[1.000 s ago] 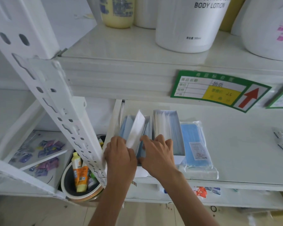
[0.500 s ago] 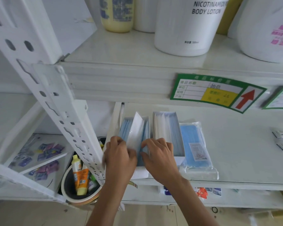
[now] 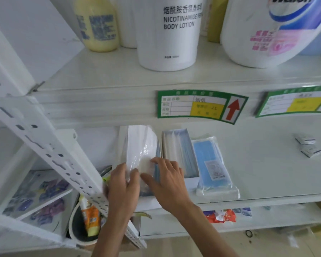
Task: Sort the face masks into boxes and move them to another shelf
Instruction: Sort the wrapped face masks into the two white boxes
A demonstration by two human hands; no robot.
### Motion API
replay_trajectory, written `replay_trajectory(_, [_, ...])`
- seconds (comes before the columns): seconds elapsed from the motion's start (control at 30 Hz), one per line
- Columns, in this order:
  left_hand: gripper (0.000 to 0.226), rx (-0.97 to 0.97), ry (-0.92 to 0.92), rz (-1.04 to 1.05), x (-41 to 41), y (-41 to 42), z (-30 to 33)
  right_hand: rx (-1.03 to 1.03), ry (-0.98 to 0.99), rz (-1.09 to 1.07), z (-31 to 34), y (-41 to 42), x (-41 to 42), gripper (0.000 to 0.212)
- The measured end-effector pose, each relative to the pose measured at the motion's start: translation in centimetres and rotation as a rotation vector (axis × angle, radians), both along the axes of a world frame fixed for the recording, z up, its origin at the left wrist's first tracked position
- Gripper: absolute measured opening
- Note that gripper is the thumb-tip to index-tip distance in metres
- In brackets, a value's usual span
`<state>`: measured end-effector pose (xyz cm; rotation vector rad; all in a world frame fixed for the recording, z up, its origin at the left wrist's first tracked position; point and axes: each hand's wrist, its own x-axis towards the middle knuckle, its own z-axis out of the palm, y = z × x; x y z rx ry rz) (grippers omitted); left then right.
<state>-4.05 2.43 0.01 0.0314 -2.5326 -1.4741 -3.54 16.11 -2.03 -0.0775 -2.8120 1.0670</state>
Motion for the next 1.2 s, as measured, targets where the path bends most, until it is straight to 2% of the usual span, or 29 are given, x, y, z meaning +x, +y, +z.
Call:
replay_trajectory(0.2, [0.027, -0.305, 0.055, -0.028, 0.2, 0.5, 0.5, 0.179, 0.147, 0.064, 0.5, -0.9, 1.2, 0.042])
replay_trajectory(0.3, [0.015, -0.359, 0.072, -0.036, -0.2, 0.5, 0.5, 0.123, 0.143, 0.108, 0.8, -0.2, 1.2, 0.037])
replay_trajectory(0.37, [0.016, -0.321, 0.064, -0.053, -0.4, 0.5, 0.8, 0.083, 0.162, 0.062, 0.7, 1.2, 1.2, 0.034])
replay_trajectory(0.43, [0.015, -0.303, 0.112, -0.036, -0.2, 0.5, 1.5, 0.088, 0.171, -0.071, 0.8, 3.1, 1.1, 0.034])
replay_trajectory(0.57, [0.026, -0.057, 0.179, -0.03, 0.2, 1.9, 3.0, 0.325, -0.013, -0.191, 1.1, 6.2, 0.5, 0.023])
replay_trajectory(0.67, [0.014, 0.009, 0.088, -0.09, -0.1, 4.2, 3.5, 0.411, -0.044, -0.148, 1.5, 6.2, 0.4, 0.01])
replay_trajectory(0.9, [0.038, -0.375, 0.005, -0.063, -1.3, 5.2, 3.2, 0.283, -0.009, -0.078, 0.7, 6.4, -0.6, 0.037])
replay_trajectory(1.0, [0.039, -0.481, 0.024, -0.069, -1.4, 4.9, 3.6, 0.265, -0.04, -0.083, 0.7, 7.5, -1.4, 0.026])
replay_trajectory(1.1, [0.037, -0.414, 0.035, -0.091, -1.5, 5.3, 4.1, 0.394, -0.07, -0.009, 1.2, 7.5, -1.8, 0.019])
replay_trajectory(1.2, [0.028, -0.201, 0.124, -0.09, -1.3, 6.2, 4.1, 0.502, -0.04, 0.049, 1.1, 6.9, -1.9, 0.037])
